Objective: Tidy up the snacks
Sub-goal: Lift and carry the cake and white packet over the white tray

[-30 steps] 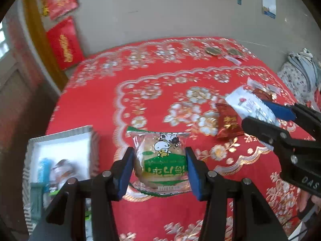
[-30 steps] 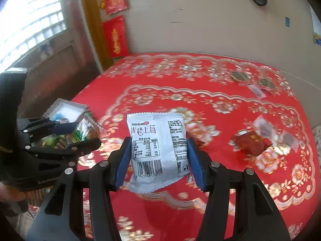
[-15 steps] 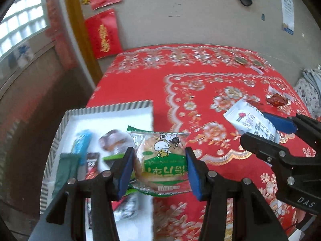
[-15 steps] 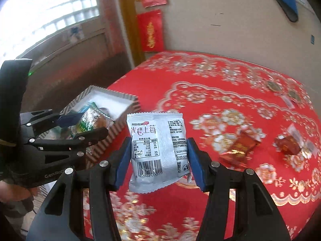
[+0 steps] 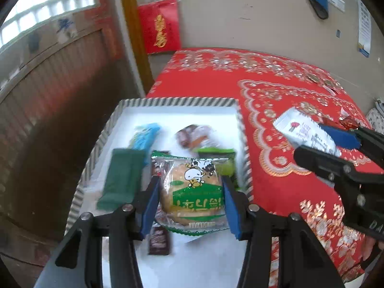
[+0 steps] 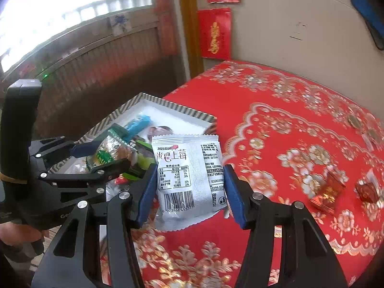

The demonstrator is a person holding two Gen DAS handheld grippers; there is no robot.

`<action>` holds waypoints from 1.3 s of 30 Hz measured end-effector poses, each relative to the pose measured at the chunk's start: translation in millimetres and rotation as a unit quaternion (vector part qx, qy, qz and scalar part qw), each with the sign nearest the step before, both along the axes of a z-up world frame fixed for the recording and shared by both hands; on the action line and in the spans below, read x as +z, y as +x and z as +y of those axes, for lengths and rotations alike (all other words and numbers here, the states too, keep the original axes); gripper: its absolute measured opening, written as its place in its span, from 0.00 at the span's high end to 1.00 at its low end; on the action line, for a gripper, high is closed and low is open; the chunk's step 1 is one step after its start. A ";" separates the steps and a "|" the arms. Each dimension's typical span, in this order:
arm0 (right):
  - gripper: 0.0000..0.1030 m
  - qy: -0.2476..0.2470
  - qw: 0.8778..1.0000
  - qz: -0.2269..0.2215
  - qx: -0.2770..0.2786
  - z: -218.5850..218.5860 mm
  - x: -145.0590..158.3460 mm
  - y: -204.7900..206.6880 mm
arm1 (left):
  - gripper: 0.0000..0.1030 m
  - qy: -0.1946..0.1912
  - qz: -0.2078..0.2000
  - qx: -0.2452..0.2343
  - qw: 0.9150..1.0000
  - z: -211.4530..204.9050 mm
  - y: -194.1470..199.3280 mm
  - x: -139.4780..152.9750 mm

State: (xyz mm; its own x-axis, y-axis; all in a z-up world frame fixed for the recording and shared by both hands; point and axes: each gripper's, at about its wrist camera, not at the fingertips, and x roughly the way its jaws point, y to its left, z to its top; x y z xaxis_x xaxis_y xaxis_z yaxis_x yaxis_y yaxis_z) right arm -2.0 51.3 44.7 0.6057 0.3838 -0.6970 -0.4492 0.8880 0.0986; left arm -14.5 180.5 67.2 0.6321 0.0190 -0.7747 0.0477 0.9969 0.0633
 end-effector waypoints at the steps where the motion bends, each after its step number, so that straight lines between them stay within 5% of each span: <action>1: 0.48 0.000 1.000 0.001 0.003 3.6 0.0 0.9 | 0.49 -0.001 0.002 0.003 1.000 5.0 -2.7 -1.3; 21: 0.48 -0.022 0.997 0.027 0.062 89.9 -18.5 31.2 | 0.49 -0.015 0.023 0.029 0.999 39.8 -25.6 -27.8; 39: 0.48 -0.056 0.995 0.039 0.076 124.9 -36.1 47.2 | 0.48 -0.018 0.021 0.032 0.999 45.4 -23.6 -33.7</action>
